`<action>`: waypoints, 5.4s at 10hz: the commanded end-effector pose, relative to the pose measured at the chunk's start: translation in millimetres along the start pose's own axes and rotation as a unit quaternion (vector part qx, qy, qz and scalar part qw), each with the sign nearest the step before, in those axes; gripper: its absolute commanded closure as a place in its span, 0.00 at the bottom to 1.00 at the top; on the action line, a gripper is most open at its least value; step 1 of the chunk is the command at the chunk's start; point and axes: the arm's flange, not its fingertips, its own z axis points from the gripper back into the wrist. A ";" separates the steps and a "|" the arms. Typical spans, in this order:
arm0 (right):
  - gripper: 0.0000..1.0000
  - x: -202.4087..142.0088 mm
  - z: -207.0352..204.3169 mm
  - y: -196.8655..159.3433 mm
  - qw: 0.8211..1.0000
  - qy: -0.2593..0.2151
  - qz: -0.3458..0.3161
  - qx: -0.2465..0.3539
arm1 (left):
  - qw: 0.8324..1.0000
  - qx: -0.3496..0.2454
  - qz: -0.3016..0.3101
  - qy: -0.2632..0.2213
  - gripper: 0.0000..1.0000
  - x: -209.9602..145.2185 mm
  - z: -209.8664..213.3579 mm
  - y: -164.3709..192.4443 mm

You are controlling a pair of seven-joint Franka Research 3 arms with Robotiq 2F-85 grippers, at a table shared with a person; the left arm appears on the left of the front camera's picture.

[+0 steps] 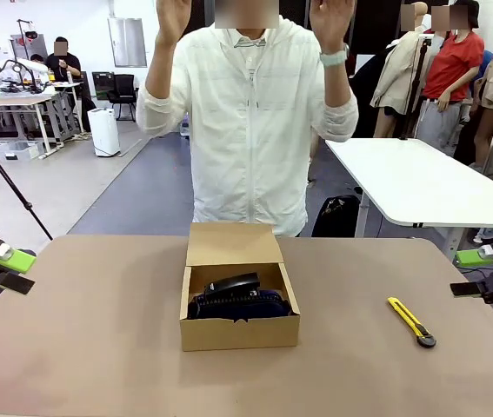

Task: Pack the items into the box.
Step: Close the Mailer Box.

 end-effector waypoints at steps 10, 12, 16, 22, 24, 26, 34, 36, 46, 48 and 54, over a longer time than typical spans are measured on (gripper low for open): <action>0.00 -0.1 0.2 0.0 1.000 0.000 0.000 0.000 | 1.000 -0.010 -0.004 -0.005 0.00 0.6 0.4 -0.4; 0.00 29.8 -58.0 7.8 0.997 0.036 0.013 -0.064 | 0.998 0.014 0.042 0.035 0.00 50.3 -25.3 3.6; 0.00 102.2 -209.0 -29.0 0.990 0.085 -0.046 -0.104 | 0.971 0.051 0.218 -0.082 0.00 139.2 -112.9 110.3; 0.00 98.7 -244.0 -48.5 0.986 0.094 -0.059 -0.123 | 0.972 0.015 0.217 -0.093 0.00 135.2 -155.0 165.2; 0.00 98.7 -244.0 -48.5 0.986 0.094 -0.059 -0.123 | 0.972 0.015 0.217 -0.093 0.00 135.2 -155.0 165.2; 0.00 134.7 -249.1 -52.4 0.987 0.085 -0.065 -0.123 | 0.977 0.041 0.175 -0.118 0.00 161.7 -153.1 186.7; 0.00 277.5 -312.0 -148.4 0.973 0.134 -0.168 -0.081 | 0.970 -0.175 0.168 0.017 0.00 258.1 -219.7 297.5; 0.00 274.7 -318.4 -152.4 0.973 0.136 -0.182 -0.042 | 0.955 -0.235 0.179 0.009 0.00 266.4 -240.9 313.1; 0.51 269.3 -325.7 -159.1 0.977 0.114 -0.176 0.030 | 0.955 -0.270 0.123 0.026 0.60 273.0 -254.9 302.4; 0.51 267.7 -325.7 -156.3 0.983 0.108 -0.147 0.036 | 0.959 -0.264 0.099 0.032 0.60 276.9 -252.9 289.5; 0.51 258.9 -298.1 -132.6 0.996 0.043 -0.024 0.080 | 0.970 -0.231 0.069 0.009 0.60 274.5 -239.9 266.2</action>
